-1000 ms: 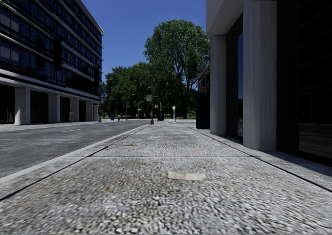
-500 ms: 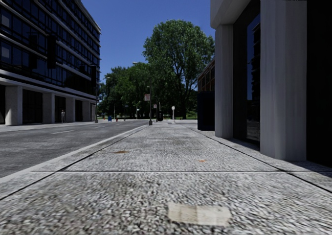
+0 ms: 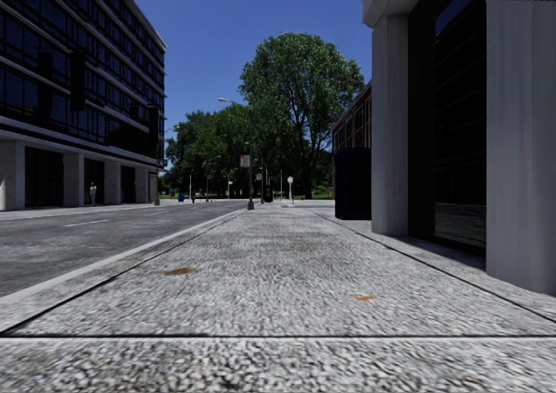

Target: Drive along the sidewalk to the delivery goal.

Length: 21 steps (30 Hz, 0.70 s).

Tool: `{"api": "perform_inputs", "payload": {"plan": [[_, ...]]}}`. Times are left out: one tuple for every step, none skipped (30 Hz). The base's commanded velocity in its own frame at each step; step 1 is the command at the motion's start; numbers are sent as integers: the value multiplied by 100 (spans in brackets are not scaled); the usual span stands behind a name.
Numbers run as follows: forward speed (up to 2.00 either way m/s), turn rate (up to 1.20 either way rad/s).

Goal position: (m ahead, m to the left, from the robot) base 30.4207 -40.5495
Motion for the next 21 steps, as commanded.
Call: {"api": "perform_inputs", "payload": {"plan": [[200, 0], [200, 0], [200, 0], [200, 0], [200, 0], [200, 0], [200, 0], [200, 0], [200, 0], [200, 0], [200, 0], [200, 0], [200, 0], [200, 0], [200, 0], [200, 0], [200, 0], [200, 0], [200, 0], [200, 0], [200, 0]]}}
